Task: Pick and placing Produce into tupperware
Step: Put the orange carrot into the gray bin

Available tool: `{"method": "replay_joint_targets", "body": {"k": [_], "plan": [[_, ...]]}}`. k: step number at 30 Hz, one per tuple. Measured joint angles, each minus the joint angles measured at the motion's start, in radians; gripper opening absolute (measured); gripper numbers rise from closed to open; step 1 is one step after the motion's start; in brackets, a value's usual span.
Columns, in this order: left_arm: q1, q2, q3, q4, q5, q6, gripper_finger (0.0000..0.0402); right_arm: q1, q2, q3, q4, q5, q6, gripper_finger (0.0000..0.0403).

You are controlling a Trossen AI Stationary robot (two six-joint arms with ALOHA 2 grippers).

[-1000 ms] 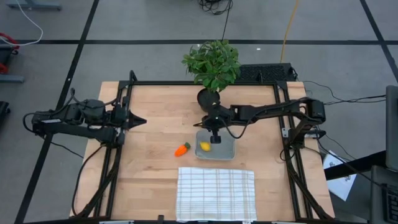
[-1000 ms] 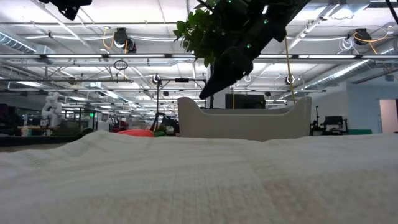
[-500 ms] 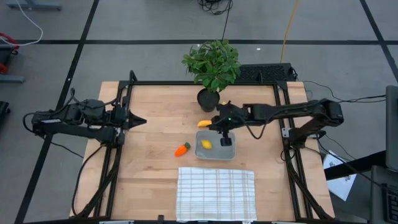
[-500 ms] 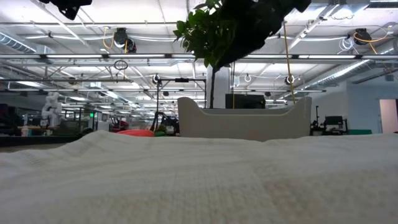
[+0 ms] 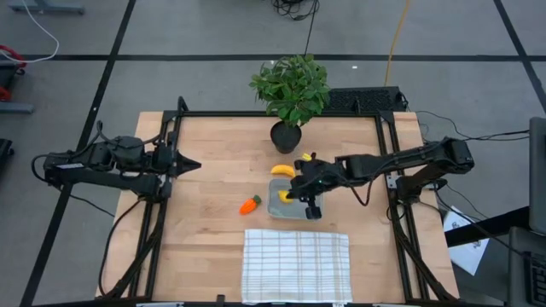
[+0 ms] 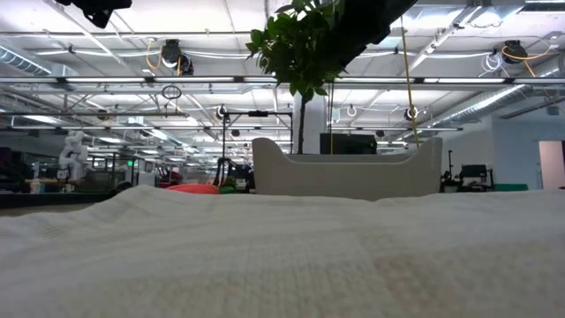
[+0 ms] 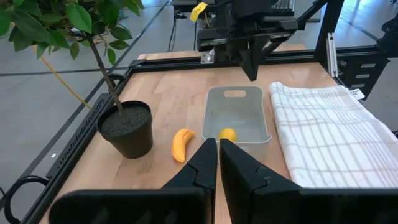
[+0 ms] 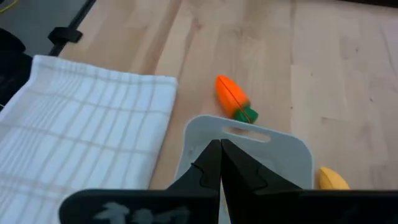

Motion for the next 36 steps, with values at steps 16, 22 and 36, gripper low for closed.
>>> {"method": "replay_joint_targets", "body": {"k": [16,22,36], "plan": [[0.000,0.000,0.000,0.000,0.000,-0.006,0.0024,0.010,-0.003,-0.099,0.023,0.006,0.050,0.0000],[0.000,0.000,0.000,0.000,0.001,-0.007,0.0024,0.011,-0.065,-0.100,0.022,-0.056,0.018,0.0000],[0.000,0.000,0.000,0.000,-0.001,-0.006,0.0024,-0.022,-0.313,-0.100,0.007,-0.054,0.067,0.0000]]}}
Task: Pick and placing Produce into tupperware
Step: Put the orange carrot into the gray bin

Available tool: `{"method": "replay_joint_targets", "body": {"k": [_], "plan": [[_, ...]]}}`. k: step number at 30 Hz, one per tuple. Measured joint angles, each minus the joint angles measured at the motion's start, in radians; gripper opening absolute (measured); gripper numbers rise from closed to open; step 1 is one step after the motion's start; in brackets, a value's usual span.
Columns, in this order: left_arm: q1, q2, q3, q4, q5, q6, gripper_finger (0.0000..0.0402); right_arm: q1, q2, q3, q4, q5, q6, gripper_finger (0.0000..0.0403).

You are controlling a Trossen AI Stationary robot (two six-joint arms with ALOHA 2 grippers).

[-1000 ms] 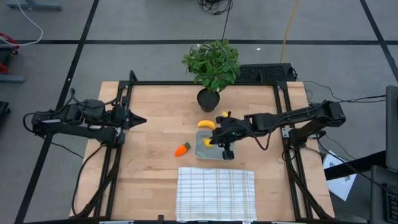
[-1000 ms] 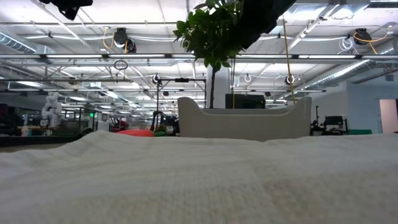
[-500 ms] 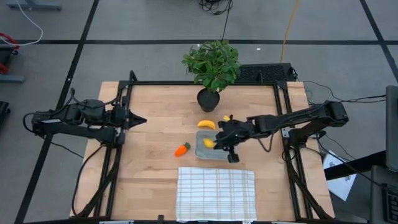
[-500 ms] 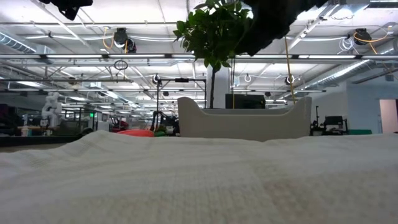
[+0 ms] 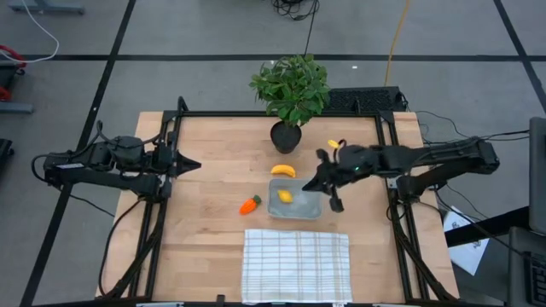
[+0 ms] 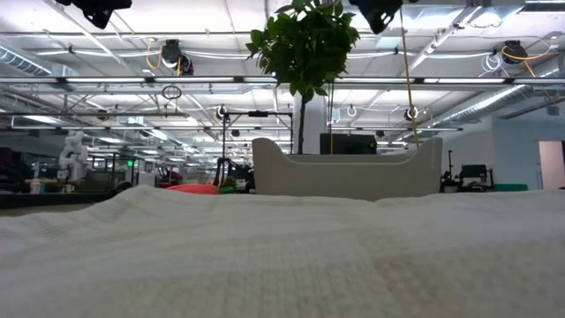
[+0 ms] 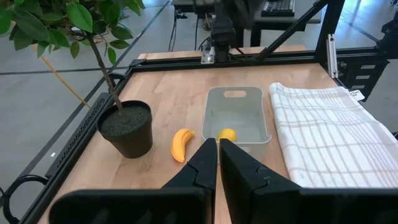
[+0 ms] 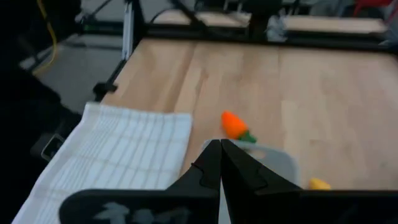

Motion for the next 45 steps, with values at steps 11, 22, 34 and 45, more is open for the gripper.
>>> {"method": "replay_joint_targets", "body": {"k": [11,22,34,45], "plan": [[0.000,0.000,0.000,0.000,-0.004,0.000,0.0024,-0.029,-0.206,-0.031,0.009,0.034,0.025,0.0000],[0.000,0.000,0.000,0.000,-0.007,0.008,0.0024,-0.073,-0.452,-0.292,0.081,0.105,0.066,0.0000],[0.000,0.000,0.000,0.000,-0.007,0.003,0.0024,-0.094,-0.632,-0.459,0.104,0.108,0.091,0.0000],[0.000,0.000,0.000,0.000,-0.007,-0.007,0.0024,-0.066,-0.736,-0.644,0.280,-0.024,0.091,0.0000]]}}
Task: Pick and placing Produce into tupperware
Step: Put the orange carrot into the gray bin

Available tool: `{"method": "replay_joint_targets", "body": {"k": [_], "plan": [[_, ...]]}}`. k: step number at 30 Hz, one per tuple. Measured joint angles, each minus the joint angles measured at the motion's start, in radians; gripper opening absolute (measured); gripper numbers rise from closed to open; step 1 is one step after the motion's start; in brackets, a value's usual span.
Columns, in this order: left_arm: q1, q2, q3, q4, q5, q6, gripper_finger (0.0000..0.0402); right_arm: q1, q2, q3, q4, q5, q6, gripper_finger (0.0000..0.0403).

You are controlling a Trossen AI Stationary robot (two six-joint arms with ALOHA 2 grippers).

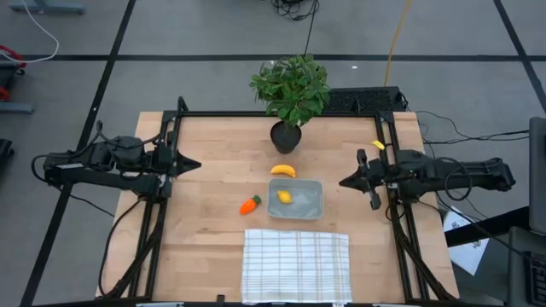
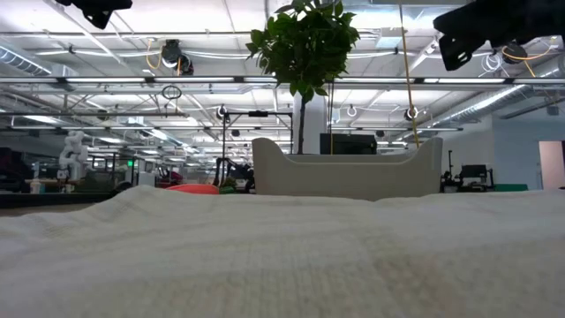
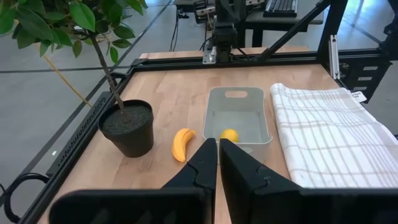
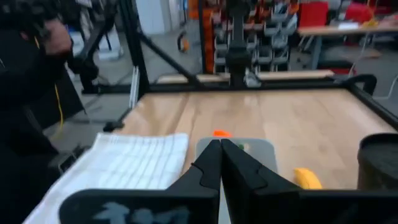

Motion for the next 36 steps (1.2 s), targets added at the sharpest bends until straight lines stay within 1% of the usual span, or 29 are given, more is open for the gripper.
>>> {"method": "replay_joint_targets", "body": {"k": [7,15,18,22,27,31,36], "plan": [[0.000,0.000,0.000,0.000,0.000,0.000,0.0024,0.000,-0.049,-0.098,0.160,0.000,0.038,0.0000],[0.000,0.000,0.000,-0.004,0.000,0.000,0.0024,0.000,-0.105,-0.163,0.161,0.000,0.036,0.0000],[0.000,0.001,-0.001,-0.019,0.009,-0.032,0.0024,0.000,-0.124,-0.182,0.163,0.000,0.050,0.0000],[0.000,0.032,-0.026,-0.008,0.026,-0.046,0.0024,0.001,-0.128,-0.202,0.162,0.000,0.052,0.0000],[0.000,0.113,-0.049,0.089,0.026,-0.031,0.0024,0.000,-0.128,-0.207,0.169,0.000,0.041,0.0000],[0.000,0.184,-0.050,0.202,0.027,0.005,0.0024,0.000,-0.128,-0.207,0.193,0.000,0.019,0.0000],[0.000,0.230,-0.050,0.371,0.027,0.030,0.0024,0.000,-0.129,-0.207,0.207,0.000,-0.032,0.0000]]}}
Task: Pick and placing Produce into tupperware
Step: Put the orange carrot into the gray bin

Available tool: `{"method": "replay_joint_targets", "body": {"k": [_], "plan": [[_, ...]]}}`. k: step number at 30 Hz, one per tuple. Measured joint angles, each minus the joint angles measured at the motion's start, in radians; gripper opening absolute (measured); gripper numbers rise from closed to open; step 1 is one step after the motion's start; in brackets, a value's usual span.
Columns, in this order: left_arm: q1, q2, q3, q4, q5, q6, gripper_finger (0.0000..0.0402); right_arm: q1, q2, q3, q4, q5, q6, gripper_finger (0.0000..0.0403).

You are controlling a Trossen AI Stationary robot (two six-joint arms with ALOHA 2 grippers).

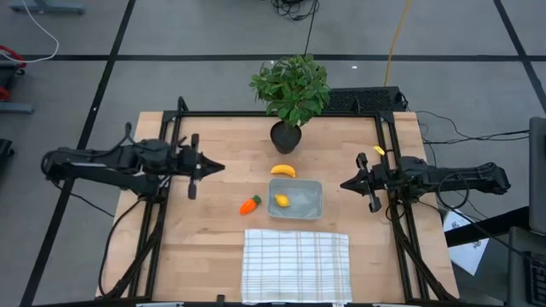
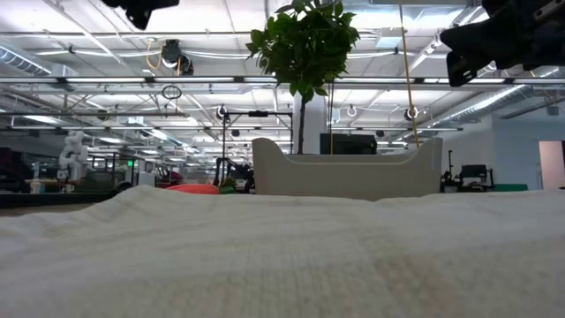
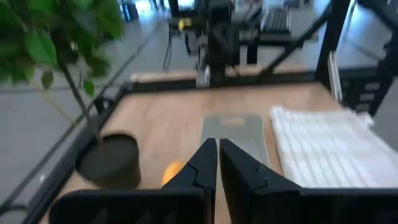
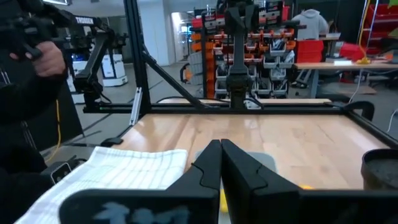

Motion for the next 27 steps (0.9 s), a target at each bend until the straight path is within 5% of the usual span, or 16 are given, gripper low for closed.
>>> {"method": "replay_joint_targets", "body": {"k": [8,16,27], "plan": [[0.000,0.050,0.001,0.206,0.000,-0.013,0.0024,0.000,0.000,0.000,0.010,0.000,-0.005,0.0000],[0.003,0.130,0.086,0.213,0.000,-0.032,0.0024,0.000,0.000,0.000,0.013,0.000,-0.010,0.0000],[0.003,0.317,0.351,-0.022,0.000,-0.072,0.0024,-0.001,0.000,-0.004,0.025,0.000,-0.021,0.0000]]}}
